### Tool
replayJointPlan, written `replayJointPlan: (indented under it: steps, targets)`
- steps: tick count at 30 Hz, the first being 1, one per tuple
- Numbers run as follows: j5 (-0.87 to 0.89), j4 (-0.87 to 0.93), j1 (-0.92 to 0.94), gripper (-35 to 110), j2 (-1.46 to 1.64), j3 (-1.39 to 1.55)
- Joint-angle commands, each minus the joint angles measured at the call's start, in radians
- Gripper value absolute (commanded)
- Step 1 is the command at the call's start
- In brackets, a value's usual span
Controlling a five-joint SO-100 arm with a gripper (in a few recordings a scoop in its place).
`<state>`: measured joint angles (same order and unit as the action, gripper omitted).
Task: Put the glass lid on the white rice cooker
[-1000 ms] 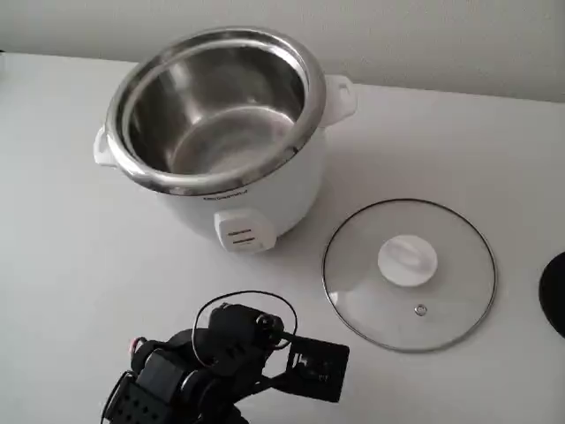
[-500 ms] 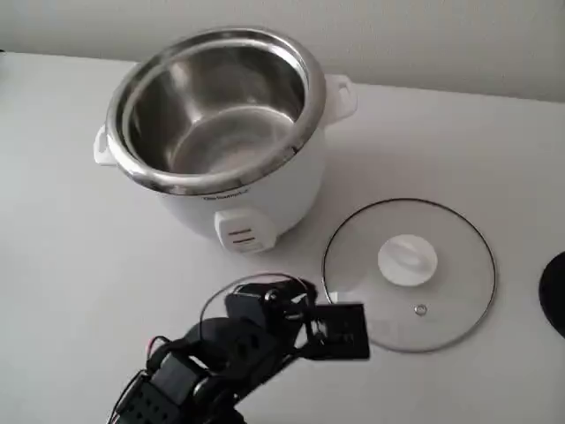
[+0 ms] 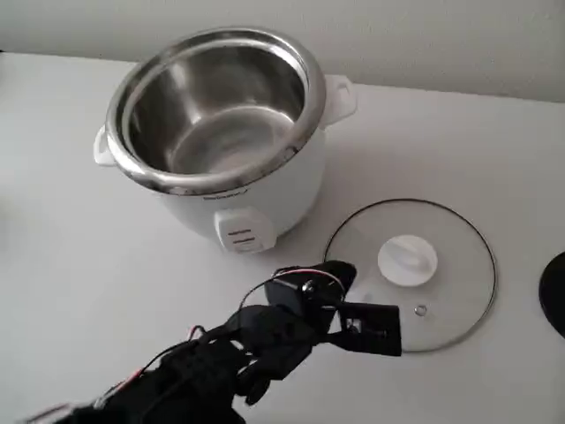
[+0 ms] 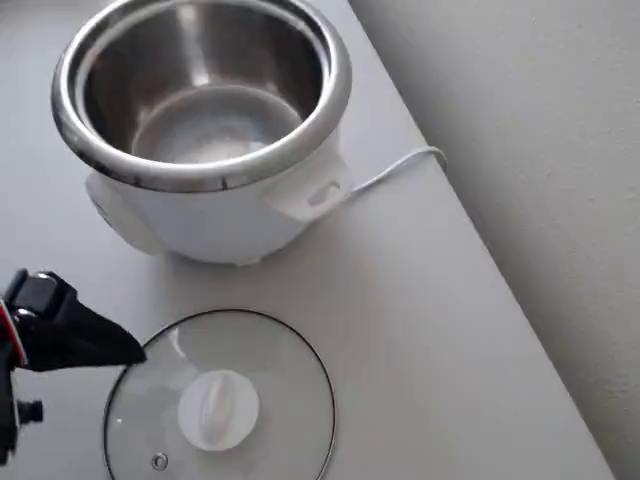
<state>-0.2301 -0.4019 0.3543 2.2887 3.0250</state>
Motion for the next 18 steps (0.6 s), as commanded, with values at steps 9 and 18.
replayJointPlan:
  steps: [9,18]
  targets:
    - [0.077,-0.219,0.058,13,-0.446,-0.318]
    - [0.080,-0.229,0.060,13,-0.603,-0.472]
